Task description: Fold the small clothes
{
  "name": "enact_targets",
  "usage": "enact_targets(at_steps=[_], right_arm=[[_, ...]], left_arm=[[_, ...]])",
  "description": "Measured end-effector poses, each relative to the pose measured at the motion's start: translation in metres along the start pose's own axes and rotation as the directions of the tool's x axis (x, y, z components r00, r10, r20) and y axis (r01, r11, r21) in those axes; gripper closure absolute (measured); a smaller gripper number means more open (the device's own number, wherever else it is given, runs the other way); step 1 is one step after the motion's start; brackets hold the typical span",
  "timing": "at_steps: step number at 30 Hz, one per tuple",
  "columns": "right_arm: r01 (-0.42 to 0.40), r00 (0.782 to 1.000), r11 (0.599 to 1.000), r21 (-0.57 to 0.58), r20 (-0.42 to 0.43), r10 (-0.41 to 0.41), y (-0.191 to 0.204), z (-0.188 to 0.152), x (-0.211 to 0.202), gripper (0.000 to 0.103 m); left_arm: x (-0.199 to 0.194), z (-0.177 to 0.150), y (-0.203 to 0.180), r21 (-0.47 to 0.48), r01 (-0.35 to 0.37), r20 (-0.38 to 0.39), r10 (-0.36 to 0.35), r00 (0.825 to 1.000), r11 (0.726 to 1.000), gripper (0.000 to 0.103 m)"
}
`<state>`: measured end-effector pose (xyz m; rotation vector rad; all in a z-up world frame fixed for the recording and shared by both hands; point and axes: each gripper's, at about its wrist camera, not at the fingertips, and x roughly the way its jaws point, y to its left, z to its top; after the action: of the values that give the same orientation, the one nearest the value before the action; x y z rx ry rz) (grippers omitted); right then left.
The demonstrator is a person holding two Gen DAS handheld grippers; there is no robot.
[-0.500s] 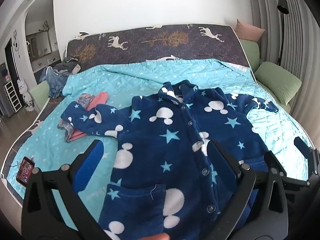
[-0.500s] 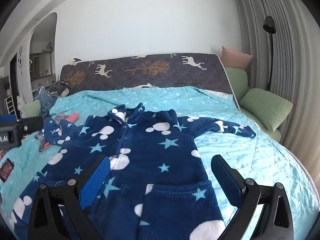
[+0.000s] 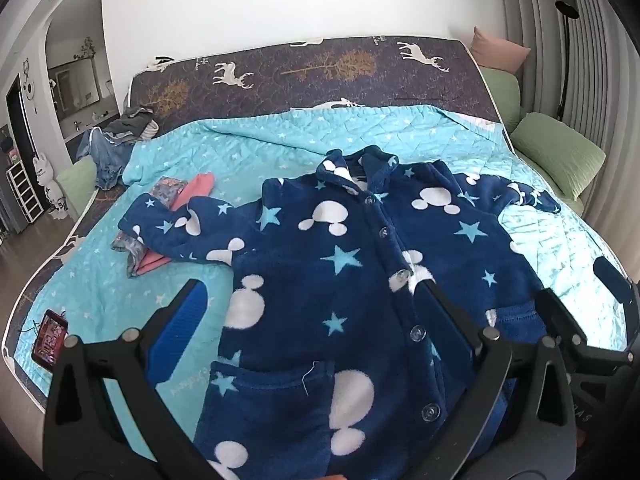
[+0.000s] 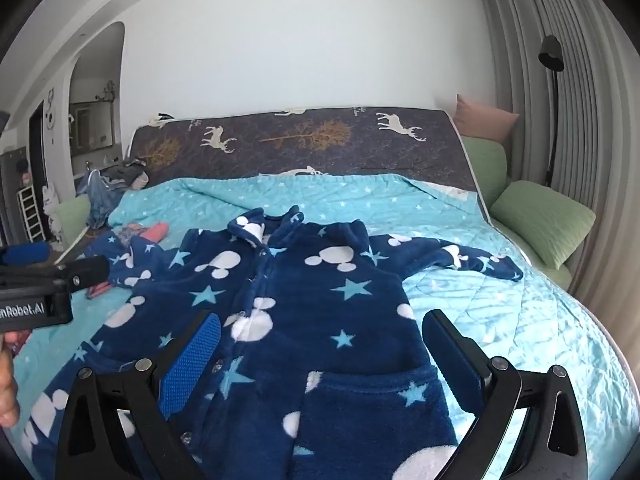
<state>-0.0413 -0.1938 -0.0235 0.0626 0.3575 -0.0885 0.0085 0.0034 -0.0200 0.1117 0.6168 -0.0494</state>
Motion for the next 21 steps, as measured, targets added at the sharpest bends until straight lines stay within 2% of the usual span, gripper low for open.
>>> enact_targets(at_steps=[6,15,21], right_arm=[[0.015,1.000,1.000,0.018,-0.014,-0.015,-0.002,0.007,0.005,0.000],[0.165,0.986,0.986,0.027,-0.043,-0.164,0.007,0.028,0.008,0.000],[0.147,0.988,0.988,0.049,-0.054,-0.144,0.006,0.031,0.007,0.000]], left_arm=[[-0.002,-0.005,0.000,0.005,0.029,0.003,-0.029,1.000,1.000,0.001],[-0.008,-0.008,-0.002,0.029,0.031,0.053,-0.032,0.998,0.999,0.001],[-0.009,-0.007,-0.002,0.034,0.032,0.052,-0.033,0.998,0.999,0.001]])
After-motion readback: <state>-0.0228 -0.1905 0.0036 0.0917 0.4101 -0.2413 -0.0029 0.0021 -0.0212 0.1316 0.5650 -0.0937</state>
